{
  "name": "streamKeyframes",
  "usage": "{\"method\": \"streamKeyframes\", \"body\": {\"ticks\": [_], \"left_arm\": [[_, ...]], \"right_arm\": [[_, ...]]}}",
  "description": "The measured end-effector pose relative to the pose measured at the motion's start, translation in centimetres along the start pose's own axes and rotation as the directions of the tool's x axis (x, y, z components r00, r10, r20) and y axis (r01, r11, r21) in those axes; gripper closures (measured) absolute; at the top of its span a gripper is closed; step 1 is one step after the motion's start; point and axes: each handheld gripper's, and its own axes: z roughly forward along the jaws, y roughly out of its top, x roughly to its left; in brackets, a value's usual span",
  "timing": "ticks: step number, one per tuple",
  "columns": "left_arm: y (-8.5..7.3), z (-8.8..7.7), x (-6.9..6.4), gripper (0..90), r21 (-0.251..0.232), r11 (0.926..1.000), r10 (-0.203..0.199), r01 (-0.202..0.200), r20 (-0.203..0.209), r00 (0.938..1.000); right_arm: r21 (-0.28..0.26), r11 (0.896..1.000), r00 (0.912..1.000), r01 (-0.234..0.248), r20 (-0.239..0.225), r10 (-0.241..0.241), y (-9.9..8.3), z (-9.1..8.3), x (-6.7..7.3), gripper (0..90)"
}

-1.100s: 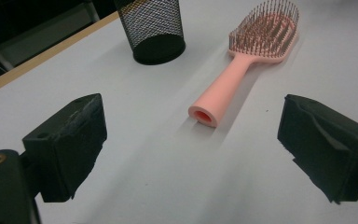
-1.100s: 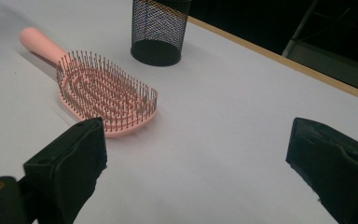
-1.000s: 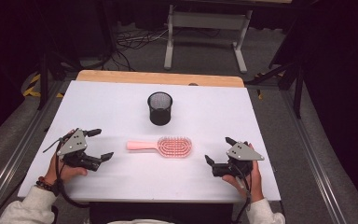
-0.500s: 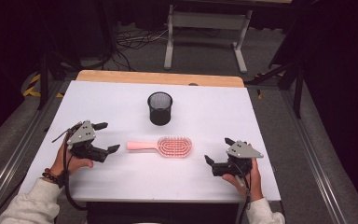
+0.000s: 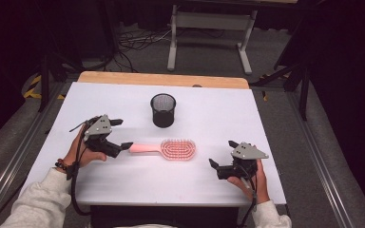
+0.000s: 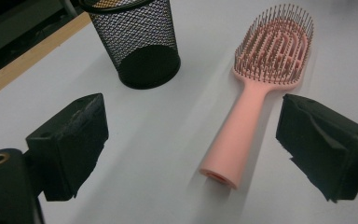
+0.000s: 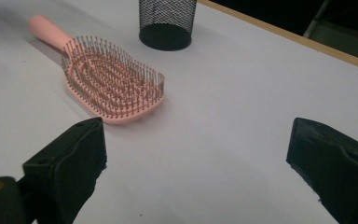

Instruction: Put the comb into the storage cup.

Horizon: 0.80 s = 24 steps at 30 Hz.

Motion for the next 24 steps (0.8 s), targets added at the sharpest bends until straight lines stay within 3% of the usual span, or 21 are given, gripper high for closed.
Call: {"method": "streamKeyframes", "body": {"ticks": [8, 11, 14, 16, 18, 23, 24], "left_arm": [[1.8, 1.7, 0.4, 6.3, 0.097, 0.9945, 0.029, -0.040, 0.116, 0.9928], [2.7, 2.9, 0.4, 11.3, 0.181, 0.9789, 0.067, -0.094, 0.154, 0.9859], [3.8, 4.5, 0.1, 12.6, 0.265, 0.9516, 0.102, -0.156, 0.207, 0.9731], [4.6, 5.6, -0.2, 14.3, 0.316, 0.9285, 0.124, -0.195, 0.232, 0.9648], [5.2, 6.8, -0.5, 15.7, 0.346, 0.9105, 0.134, -0.226, 0.271, 0.9533], [6.1, 9.5, -1.3, 22.4, 0.447, 0.8454, 0.152, -0.292, 0.323, 0.9342], [6.3, 10.0, -1.3, 22.4, 0.467, 0.8265, 0.165, -0.314, 0.332, 0.9287]], "right_arm": [[0.033, 0.999, 0.9997, 0.022, -0.014, -0.022, 0.2, 0.3, 0.6, 5.4], [0.045, 0.999, 0.9997, 0.015, -0.021, -0.014, 0.1, 0.5, 0.4, 5.4], [0.047, 0.999, 0.9996, 0.011, -0.028, -0.010, 0.0, 0.5, 0.3, 5.4], [0.056, 0.998, 0.9994, 0.008, -0.035, -0.006, 0.0, 0.6, 0.3, 5.5], [0.072, 0.997, 0.9994, 0.014, -0.033, -0.011, -0.1, 0.7, 0.4, 5.5], [0.086, 0.996, 0.9991, 0.014, -0.041, -0.010, -0.1, 0.8, 0.4, 5.6], [0.086, 0.996, 0.9991, 0.014, -0.041, -0.010, -0.1, 0.8, 0.4, 5.6]]}}
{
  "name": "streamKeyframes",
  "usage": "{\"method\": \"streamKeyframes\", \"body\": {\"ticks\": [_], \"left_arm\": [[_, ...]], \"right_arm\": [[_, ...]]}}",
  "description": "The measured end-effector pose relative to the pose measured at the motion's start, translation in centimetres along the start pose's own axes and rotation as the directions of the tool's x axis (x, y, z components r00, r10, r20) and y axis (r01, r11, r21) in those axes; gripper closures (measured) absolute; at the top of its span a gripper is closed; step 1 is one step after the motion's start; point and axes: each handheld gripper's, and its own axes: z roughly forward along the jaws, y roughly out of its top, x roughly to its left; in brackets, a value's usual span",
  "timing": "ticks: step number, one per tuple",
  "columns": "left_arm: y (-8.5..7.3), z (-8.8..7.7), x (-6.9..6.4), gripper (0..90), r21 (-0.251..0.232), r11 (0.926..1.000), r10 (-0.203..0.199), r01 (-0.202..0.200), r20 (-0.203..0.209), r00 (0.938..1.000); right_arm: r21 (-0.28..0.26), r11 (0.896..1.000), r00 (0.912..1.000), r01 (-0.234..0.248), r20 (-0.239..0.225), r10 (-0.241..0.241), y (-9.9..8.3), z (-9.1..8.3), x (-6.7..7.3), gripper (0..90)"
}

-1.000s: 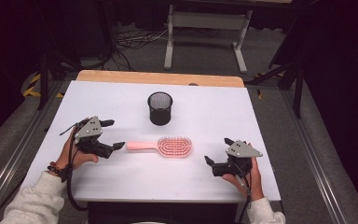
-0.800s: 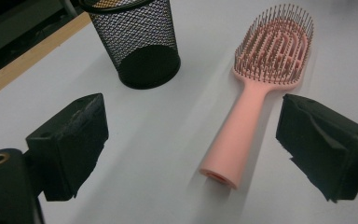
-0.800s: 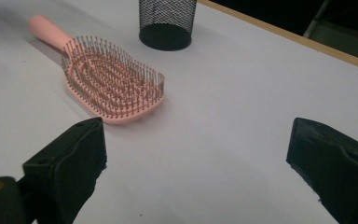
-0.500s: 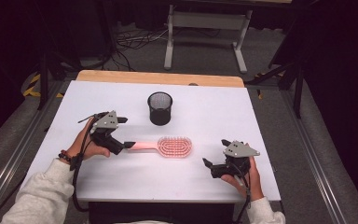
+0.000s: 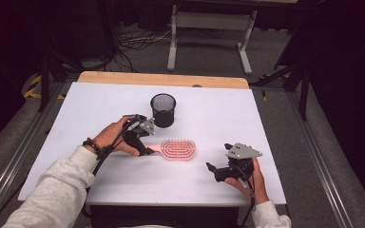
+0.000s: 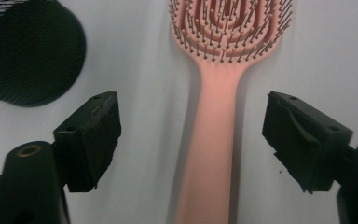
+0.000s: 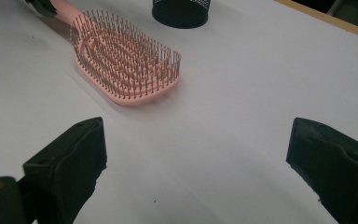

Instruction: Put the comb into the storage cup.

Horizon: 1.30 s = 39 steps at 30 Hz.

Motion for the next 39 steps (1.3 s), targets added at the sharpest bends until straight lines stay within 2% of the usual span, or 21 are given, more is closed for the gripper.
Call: {"method": "streamKeyframes", "body": {"ticks": [2, 5, 7, 9, 12, 15, 16, 18, 22, 23, 24, 26, 27, 28, 29, 30, 32, 34, 35, 37, 39], "left_arm": [[0.7, 0.4, 0.3, 24.9, 0.045, 0.9989, 0.012, -0.012, 0.001, 0.9999], [1.6, 1.0, 0.4, 31.0, 0.084, 0.9957, 0.036, -0.037, 0.015, 0.9992], [1.9, 1.5, 0.5, 33.0, 0.100, 0.9937, 0.047, -0.051, 0.043, 0.9980], [2.1, 2.0, 0.4, 35.9, 0.128, 0.9895, 0.062, -0.067, 0.045, 0.9970], [2.4, 2.3, 0.5, 42.5, 0.144, 0.9859, 0.075, -0.085, 0.074, 0.9944], [2.6, 2.3, 0.6, 48.3, 0.158, 0.9841, 0.063, -0.080, 0.112, 0.9917], [2.8, 2.4, 0.7, 53.5, 0.160, 0.9829, 0.071, -0.091, 0.128, 0.9893], [3.0, 2.4, 0.8, 56.7, 0.177, 0.9796, 0.068, -0.095, 0.153, 0.9859], [3.6, 2.6, 0.8, 60.2, 0.209, 0.9713, 0.080, -0.114, 0.167, 0.9827], [3.8, 2.6, 0.8, 65.6, 0.223, 0.9665, 0.093, -0.128, 0.162, 0.9824], [4.0, 2.6, 0.6, 65.6, 0.235, 0.9617, 0.104, -0.141, 0.164, 0.9809], [4.0, 2.6, 0.5, 68.7, 0.239, 0.9618, 0.096, -0.133, 0.160, 0.9824], [3.8, 2.6, 0.5, 69.2, 0.226, 0.9660, 0.090, -0.125, 0.159, 0.9831], [3.8, 2.5, 0.6, 69.7, 0.226, 0.9658, 0.092, -0.127, 0.159, 0.9830], [3.5, 2.5, 0.6, 69.7, 0.201, 0.9722, 0.088, -0.120, 0.160, 0.9832], [3.4, 2.4, 0.6, 69.9, 0.203, 0.9721, 0.086, -0.117, 0.158, 0.9837], [3.2, 2.3, 0.4, 70.0, 0.183, 0.9742, 0.106, -0.132, 0.145, 0.9837], [2.8, 2.1, 0.1, 70.1, 0.154, 0.9793, 0.113, -0.131, 0.121, 0.9862], [2.6, 1.9, 0.0, 70.1, 0.129, 0.9846, 0.105, -0.118, 0.100, 0.9894], [2.0, 1.4, 0.0, 70.1, 0.077, 0.9905, 0.106, -0.113, 0.089, 0.9903], [1.3, 0.8, -0.2, 70.2, 0.035, 0.9953, 0.089, -0.091, 0.045, 0.9950]], "right_arm": [[0.005, 1.000, 1.0000, 0.003, 0.004, -0.003, 0.0, 0.0, -0.1, 5.6], [0.010, 1.000, 1.0000, 0.001, -0.001, 0.000, -0.1, 0.0, -0.1, 5.6], [0.014, 1.000, 1.0000, 0.004, -0.002, -0.003, -0.1, 0.0, -0.1, 5.6], [0.016, 1.000, 1.0000, 0.004, -0.002, -0.004, -0.1, 0.1, -0.1, 5.6], [0.015, 1.000, 1.0000, 0.004, -0.003, -0.004, -0.1, 0.0, -0.1, 5.6], [0.015, 1.000, 1.0000, -0.004, -0.006, 0.004, -0.1, 0.0, -0.3, 5.9], [0.024, 1.000, 1.0000, -0.006, -0.006, 0.006, -0.2, 0.1, -0.3, 6.0], [0.024, 1.000, 0.9999, -0.007, -0.007, 0.008, -0.2, 0.1, -0.3, 6.0], [0.030, 1.000, 0.9999, -0.001, -0.016, 0.002, -0.3, 0.2, -0.3, 6.0], [0.031, 1.000, 0.9999, -0.001, -0.015, 0.002, -0.3, 0.2, -0.4, 6.0], [0.031, 1.000, 0.9999, -0.001, -0.015, 0.002, -0.3, 0.2, -0.4, 6.0], [0.028, 1.000, 0.9998, -0.003, -0.019, 0.004, -0.3, 0.2, -0.4, 6.0], [0.029, 1.000, 0.9998, -0.003, -0.018, 0.004, -0.3, 0.2, -0.4, 6.0], [0.030, 1.000, 0.9999, -0.006, -0.016, 0.007, -0.4, 0.2, -0.5, 6.0], [0.030, 1.000, 0.9999, -0.006, -0.016, 0.007, -0.4, 0.2, -0.5, 6.0], [0.029, 1.000, 0.9998, -0.009, -0.015, 0.009, -0.4, 0.2, -0.5, 6.0], [0.030, 1.000, 0.9999, -0.007, -0.014, 0.008, -0.4, 0.2, -0.5, 6.0], [0.031, 1.000, 0.9999, -0.005, -0.015, 0.006, -0.4, 0.2, -0.4, 6.1], [0.032, 0.999, 0.9999, -0.004, -0.014, 0.004, -0.4, 0.3, -0.4, 6.1], [0.032, 0.999, 0.9999, -0.003, -0.011, 0.003, -0.4, 0.3, -0.4, 6.1], [0.025, 1.000, 1.0000, -0.007, -0.002, 0.007, -0.4, 0.2, -0.4, 6.1]]}}
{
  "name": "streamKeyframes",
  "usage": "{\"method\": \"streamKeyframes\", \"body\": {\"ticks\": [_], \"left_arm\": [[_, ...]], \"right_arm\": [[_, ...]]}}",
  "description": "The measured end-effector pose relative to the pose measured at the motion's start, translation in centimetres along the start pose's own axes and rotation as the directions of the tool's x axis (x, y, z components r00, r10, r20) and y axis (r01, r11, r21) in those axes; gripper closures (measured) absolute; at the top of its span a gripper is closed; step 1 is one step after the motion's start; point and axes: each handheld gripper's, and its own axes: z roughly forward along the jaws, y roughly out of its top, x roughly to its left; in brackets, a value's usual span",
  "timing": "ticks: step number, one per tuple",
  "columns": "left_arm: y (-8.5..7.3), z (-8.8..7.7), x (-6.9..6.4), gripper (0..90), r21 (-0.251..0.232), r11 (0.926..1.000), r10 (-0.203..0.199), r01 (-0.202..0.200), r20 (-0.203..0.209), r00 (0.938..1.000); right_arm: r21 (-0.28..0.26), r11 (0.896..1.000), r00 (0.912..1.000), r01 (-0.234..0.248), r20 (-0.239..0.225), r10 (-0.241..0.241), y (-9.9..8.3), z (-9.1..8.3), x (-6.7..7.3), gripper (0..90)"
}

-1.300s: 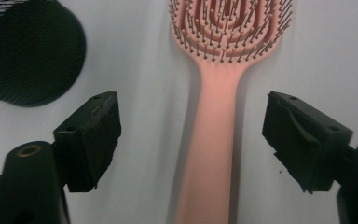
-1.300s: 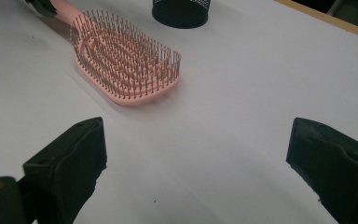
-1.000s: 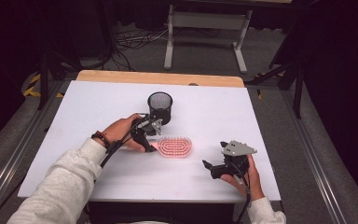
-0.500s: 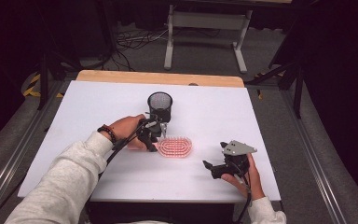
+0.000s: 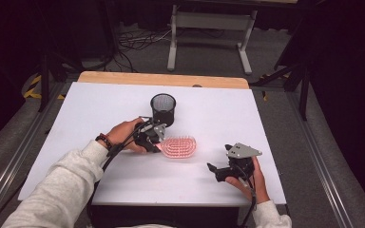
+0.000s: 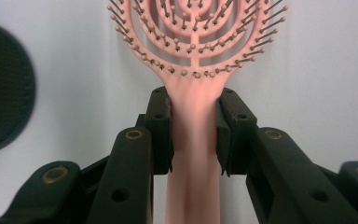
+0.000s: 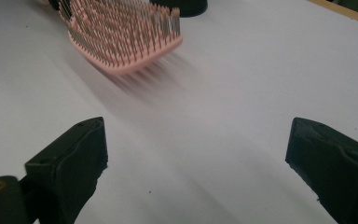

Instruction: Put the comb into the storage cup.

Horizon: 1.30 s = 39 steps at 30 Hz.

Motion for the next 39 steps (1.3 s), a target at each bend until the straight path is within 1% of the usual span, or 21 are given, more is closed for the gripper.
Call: {"method": "streamKeyframes", "body": {"ticks": [4, 7, 9, 11, 12, 13, 16, 18, 22, 24, 26, 27, 29, 30, 31, 33, 34, 36, 37, 38, 39], "left_arm": [[-1.4, -1.2, -0.8, 70.2, -0.116, 0.9924, -0.051, 0.041, -0.083, 0.9953], [-2.4, -2.3, -1.3, 70.2, -0.212, 0.9754, -0.089, 0.060, -0.127, 0.9880], [-3.0, -3.0, -1.8, 70.2, -0.279, 0.9579, -0.119, 0.067, -0.174, 0.9776], [-3.6, -3.7, -2.3, 70.2, -0.332, 0.9408, -0.132, 0.066, -0.182, 0.9744], [-3.8, -3.9, -2.6, 70.2, -0.347, 0.9354, -0.146, 0.067, -0.208, 0.9670], [-4.0, -4.0, -2.8, 70.2, -0.363, 0.9290, -0.155, 0.070, -0.208, 0.9659], [-4.6, -4.2, -3.5, 70.2, -0.421, 0.9047, -0.183, 0.068, -0.239, 0.9537], [-5.1, -4.1, -3.7, 70.2, -0.470, 0.8788, -0.217, 0.081, -0.243, 0.9456], [-5.8, -3.6, -4.4, 70.2, -0.517, 0.8517, -0.244, 0.085, -0.247, 0.9379], [-6.0, -3.6, -4.6, 70.2, -0.528, 0.8459, -0.246, 0.076, -0.259, 0.9342], [-6.2, -3.6, -4.6, 70.2, -0.543, 0.8366, -0.247, 0.077, -0.249, 0.9362], [-6.3, -3.6, -4.7, 70.1, -0.548, 0.8332, -0.251, 0.073, -0.258, 0.9331], [-6.5, -3.5, -4.8, 70.2, -0.565, 0.8219, -0.254, 0.074, -0.247, 0.9353], [-6.6, -3.4, -5.0, 70.1, -0.573, 0.8164, -0.260, 0.073, -0.252, 0.9321], [-6.6, -3.5, -5.0, 70.2, -0.570, 0.8188, -0.256, 0.069, -0.255, 0.9325], [-6.8, -3.4, -5.1, 70.1, -0.584, 0.8089, -0.267, 0.069, -0.260, 0.9281], [-6.9, -3.4, -5.2, 70.1, -0.594, 0.8014, -0.273, 0.073, -0.254, 0.9281], [-7.1, -3.4, -5.4, 70.1, -0.615, 0.7852, -0.291, 0.076, -0.258, 0.9211], [-7.1, -3.4, -5.4, 70.2, -0.619, 0.7812, -0.293, 0.077, -0.254, 0.9217], [-7.1, -3.4, -5.4, 70.1, -0.621, 0.7806, -0.296, 0.072, -0.265, 0.9178], [-7.2, -3.4, -5.5, 70.1, -0.631, 0.7719, -0.307, 0.078, -0.263, 0.9144]], "right_arm": [[-0.011, 1.000, 0.9999, -0.008, 0.012, 0.008, 0.0, 0.0, -0.1, 6.1], [-0.020, 1.000, 0.9997, -0.006, 0.023, 0.006, 0.0, 0.0, 0.0, 6.1], [-0.027, 1.000, 0.9996, -0.001, 0.027, 0.002, 0.1, 0.0, 0.1, 6.1], [-0.034, 0.999, 0.9995, -0.001, 0.031, 0.002, 0.1, -0.1, 0.2, 6.1], [-0.039, 0.999, 0.9995, -0.004, 0.031, 0.005, 0.1, -0.1, 0.1, 6.1], [-0.043, 0.999, 0.9994, -0.009, 0.033, 0.010, 0.1, 0.0, 0.1, 6.1], [-0.053, 0.998, 0.9989, -0.014, 0.043, 0.016, 0.1, 0.0, 0.1, 6.1], [-0.067, 0.998, 0.9985, -0.009, 0.053, 0.012, 0.1, -0.1, 0.2, 6.1], [-0.096, 0.995, 0.9973, -0.004, 0.072, 0.011, 0.4, -0.1, 0.4, 6.3], [-0.102, 0.995, 0.9972, -0.003, 0.073, 0.011, 0.5, -0.1, 0.5, 6.3], [-0.104, 0.995, 0.9970, 0.006, 0.077, 0.002, 0.6, 0.0, 0.7, 6.4], [-0.105, 0.994, 0.9968, 0.009, 0.080, -0.001, 0.6, 0.0, 0.8, 6.5], [-0.105, 0.994, 0.9966, 0.020, 0.082, -0.011, 0.7, 0.0, 0.9, 6.5], [-0.109, 0.994, 0.9962, 0.026, 0.085, -0.016, 0.7, 0.0, 1.0, 6.5], [-0.111, 0.994, 0.9961, 0.027, 0.086, -0.018, 0.7, -0.1, 1.0, 6.5], [-0.117, 0.993, 0.9963, 0.022, 0.085, -0.012, 0.6, -0.1, 1.0, 6.5], [-0.118, 0.993, 0.9962, 0.022, 0.087, -0.011, 0.6, -0.1, 1.0, 6.5], [-0.119, 0.992, 0.9954, 0.029, 0.094, -0.017, 0.6, -0.2, 1.0, 6.5], [-0.123, 0.992, 0.9955, 0.029, 0.093, -0.018, 0.6, -0.2, 1.0, 6.5], [-0.125, 0.992, 0.9957, 0.029, 0.091, -0.018, 0.7, -0.3, 1.0, 6.5], [-0.125, 0.992, 0.9956, 0.031, 0.092, -0.019, 0.7, -0.3, 1.0, 6.6]]}}
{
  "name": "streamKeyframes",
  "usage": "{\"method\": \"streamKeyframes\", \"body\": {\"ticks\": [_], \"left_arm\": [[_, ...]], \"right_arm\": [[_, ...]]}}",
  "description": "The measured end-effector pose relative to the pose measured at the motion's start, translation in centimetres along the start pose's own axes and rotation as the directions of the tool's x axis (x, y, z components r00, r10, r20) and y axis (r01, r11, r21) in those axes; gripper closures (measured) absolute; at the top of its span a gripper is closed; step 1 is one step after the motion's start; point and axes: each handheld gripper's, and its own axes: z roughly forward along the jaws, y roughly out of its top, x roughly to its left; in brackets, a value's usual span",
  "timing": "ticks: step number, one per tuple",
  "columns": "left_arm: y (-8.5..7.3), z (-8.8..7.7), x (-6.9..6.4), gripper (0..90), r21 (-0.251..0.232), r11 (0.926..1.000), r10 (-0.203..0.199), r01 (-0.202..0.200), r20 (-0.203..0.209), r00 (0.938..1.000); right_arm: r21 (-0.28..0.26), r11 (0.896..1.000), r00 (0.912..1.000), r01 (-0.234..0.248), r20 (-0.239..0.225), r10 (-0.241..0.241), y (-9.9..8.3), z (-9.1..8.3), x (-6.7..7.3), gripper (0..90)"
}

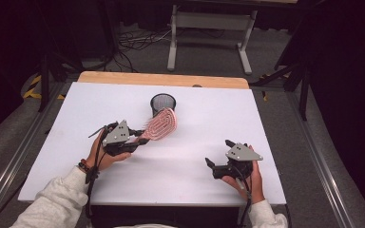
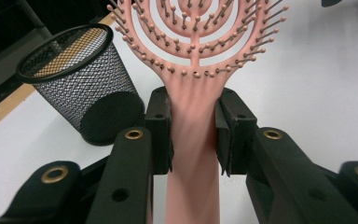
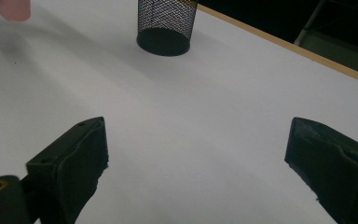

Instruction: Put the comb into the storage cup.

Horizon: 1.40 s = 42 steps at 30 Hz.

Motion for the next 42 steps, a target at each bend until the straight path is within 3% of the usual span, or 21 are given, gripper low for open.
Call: {"method": "streamKeyframes", "body": {"ticks": [10, 17, 26, 36, 42], "left_arm": [[-0.2, -0.5, 0.1, 70.1, -0.084, 0.9952, -0.053, 0.051, -0.028, 0.9982], [-0.1, -0.6, -0.1, 70.1, -0.121, 0.9899, -0.081, 0.074, -0.052, 0.9954], [0.0, -0.3, -0.4, 70.1, -0.157, 0.9835, -0.106, 0.091, -0.090, 0.9903], [0.3, 0.4, -0.8, 70.1, -0.199, 0.9727, -0.142, 0.120, -0.103, 0.9844], [0.5, 1.0, -1.0, 70.1, -0.213, 0.9690, -0.153, 0.125, -0.121, 0.9808]], "right_arm": [[-0.064, 0.998, 0.9986, -0.020, 0.047, 0.023, 0.4, -0.4, 0.1, 6.0], [-0.114, 0.992, 0.9976, -0.050, 0.041, 0.055, 1.6, -0.7, 0.5, 5.8], [-0.218, 0.973, 0.9968, -0.078, 0.004, 0.080, 5.1, -0.9, 1.9, 5.9], [-0.273, 0.962, 0.9987, -0.033, -0.047, 0.021, 9.1, 0.0, 4.5, 6.3], [-0.288, 0.957, 0.9981, -0.034, -0.060, 0.018, 11.3, 0.7, 5.9, 6.7]]}}
